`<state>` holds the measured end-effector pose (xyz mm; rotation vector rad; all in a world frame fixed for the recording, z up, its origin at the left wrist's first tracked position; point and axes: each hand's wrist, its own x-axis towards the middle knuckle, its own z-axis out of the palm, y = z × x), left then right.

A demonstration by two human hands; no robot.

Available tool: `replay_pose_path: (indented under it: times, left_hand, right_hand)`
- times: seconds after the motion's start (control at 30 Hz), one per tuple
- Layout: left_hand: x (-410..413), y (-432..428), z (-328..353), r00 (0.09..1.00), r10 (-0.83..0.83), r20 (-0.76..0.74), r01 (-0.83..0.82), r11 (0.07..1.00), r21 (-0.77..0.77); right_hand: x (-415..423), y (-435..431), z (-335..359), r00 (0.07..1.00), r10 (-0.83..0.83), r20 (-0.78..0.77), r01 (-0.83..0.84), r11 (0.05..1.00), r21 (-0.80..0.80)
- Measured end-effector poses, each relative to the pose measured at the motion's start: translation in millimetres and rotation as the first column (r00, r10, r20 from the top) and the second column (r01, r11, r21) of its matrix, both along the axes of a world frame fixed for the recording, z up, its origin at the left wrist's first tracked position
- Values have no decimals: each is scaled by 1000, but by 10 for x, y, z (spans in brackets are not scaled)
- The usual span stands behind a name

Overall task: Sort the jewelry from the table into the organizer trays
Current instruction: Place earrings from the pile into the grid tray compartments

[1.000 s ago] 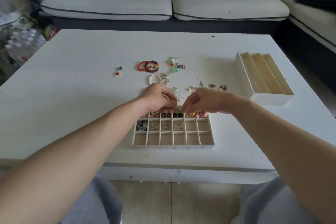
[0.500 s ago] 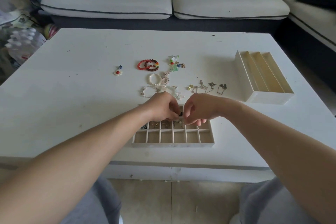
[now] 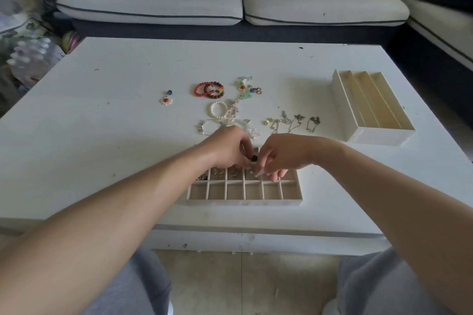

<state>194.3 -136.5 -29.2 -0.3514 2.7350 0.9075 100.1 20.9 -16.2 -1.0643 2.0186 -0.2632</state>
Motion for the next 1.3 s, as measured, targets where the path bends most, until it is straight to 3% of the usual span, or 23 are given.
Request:
replay_pose_path:
  times: [0.13,0.57,1.3]
  left_hand:
    - [-3,-15,-11,1000,-6,-5,6,1000,-8]
    - [14,43,-22,994,-107,-6,105,988,-116]
    - [24,19,40,999,-2,35,7,988,-155]
  right_hand:
    - [35,-9,-36,999,-41,10,42,998,-41]
    - [72,-65,-151,986,-10,-167,-1,998,-66]
    - [188,-86,-131,957,17,-290,-40,996,-76]
